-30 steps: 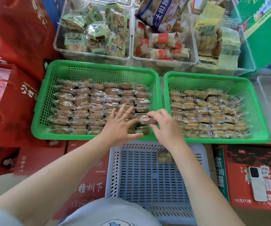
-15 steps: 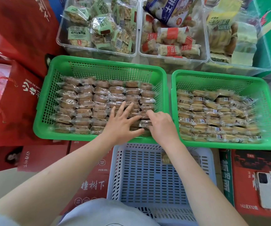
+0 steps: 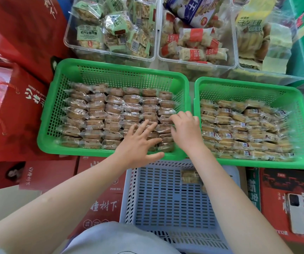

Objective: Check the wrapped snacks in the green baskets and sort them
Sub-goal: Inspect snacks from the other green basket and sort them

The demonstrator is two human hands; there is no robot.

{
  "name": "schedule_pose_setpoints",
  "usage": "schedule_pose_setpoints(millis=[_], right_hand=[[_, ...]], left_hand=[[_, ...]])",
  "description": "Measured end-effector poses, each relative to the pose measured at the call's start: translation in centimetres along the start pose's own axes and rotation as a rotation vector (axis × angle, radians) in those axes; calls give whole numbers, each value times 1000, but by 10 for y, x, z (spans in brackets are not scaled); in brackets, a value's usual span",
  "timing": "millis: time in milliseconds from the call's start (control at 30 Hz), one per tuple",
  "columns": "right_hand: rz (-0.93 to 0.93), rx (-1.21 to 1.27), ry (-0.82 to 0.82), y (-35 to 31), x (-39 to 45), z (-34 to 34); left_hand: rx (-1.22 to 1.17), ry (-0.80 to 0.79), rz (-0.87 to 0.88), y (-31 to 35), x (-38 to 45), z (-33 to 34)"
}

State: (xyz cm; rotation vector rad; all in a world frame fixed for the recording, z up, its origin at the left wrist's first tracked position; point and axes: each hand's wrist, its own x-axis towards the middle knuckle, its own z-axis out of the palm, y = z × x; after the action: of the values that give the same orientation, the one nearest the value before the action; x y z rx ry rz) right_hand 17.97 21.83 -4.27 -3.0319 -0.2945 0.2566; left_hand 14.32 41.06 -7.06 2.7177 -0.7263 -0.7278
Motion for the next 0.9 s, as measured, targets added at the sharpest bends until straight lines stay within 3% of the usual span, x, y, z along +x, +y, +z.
schedule_pose_setpoints(millis=[167,367,567,800,900], right_hand=[[-4,-88,-20,-5,3,12],[-26,-6,236,0,-2,19],[-42,170,310,3,-17,16],[-27,361,450,-2,-36,-40],[-27,457,509,-6,-58,-65]], left_hand=[[1,-11,-10,1,0,-2],[6,-7,-20,3,-1,-3],[10,-7,-18,3,-2,-4],[-12,32,-10,2,-3,-5],[-210,115,-42,0,-9,-8]])
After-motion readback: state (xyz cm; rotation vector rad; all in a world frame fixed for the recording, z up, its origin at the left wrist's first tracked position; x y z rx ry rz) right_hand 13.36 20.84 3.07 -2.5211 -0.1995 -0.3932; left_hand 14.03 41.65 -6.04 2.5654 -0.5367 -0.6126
